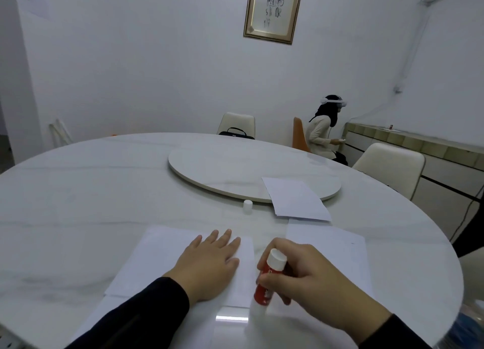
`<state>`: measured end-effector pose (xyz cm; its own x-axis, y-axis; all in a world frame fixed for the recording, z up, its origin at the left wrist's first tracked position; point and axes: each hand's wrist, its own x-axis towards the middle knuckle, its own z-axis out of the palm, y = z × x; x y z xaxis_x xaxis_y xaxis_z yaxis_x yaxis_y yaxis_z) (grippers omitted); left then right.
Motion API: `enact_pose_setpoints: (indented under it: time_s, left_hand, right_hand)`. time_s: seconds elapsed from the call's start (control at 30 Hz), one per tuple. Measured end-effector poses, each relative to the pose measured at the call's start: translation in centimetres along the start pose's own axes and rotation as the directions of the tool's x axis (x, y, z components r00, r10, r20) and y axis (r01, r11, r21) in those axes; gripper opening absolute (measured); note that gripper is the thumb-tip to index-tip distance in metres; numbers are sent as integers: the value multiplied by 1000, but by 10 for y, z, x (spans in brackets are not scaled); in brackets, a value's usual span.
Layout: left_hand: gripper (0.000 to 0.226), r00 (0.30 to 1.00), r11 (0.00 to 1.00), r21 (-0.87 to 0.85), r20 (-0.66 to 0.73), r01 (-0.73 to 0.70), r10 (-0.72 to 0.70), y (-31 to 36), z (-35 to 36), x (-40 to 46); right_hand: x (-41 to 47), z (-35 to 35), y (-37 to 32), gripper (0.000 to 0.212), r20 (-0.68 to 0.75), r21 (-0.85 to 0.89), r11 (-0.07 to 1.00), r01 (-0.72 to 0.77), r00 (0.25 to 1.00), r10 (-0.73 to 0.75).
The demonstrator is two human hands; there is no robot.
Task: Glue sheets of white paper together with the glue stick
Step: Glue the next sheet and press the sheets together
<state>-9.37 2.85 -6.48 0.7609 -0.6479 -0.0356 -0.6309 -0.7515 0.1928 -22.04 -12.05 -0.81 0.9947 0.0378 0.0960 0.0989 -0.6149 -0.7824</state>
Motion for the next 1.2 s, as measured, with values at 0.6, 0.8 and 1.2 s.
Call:
enact_pose_setpoints:
  time_s: [0.6, 0.8, 1.2]
  left_hand:
    - [54, 999, 999, 7, 9, 49, -49, 36, 4, 8]
    - [55, 999, 999, 3, 25, 37, -37, 32, 3, 12]
    - [58, 999, 999, -18, -7, 45, -45, 29, 6, 9]
  right_hand:
    - [145, -18, 46, 26, -552, 313, 946, -81, 796, 250]
    - [172, -8, 58, 11, -593, 15, 964, -265, 774, 222]
    - [114, -91, 74, 37, -747, 243, 956, -165, 597, 293]
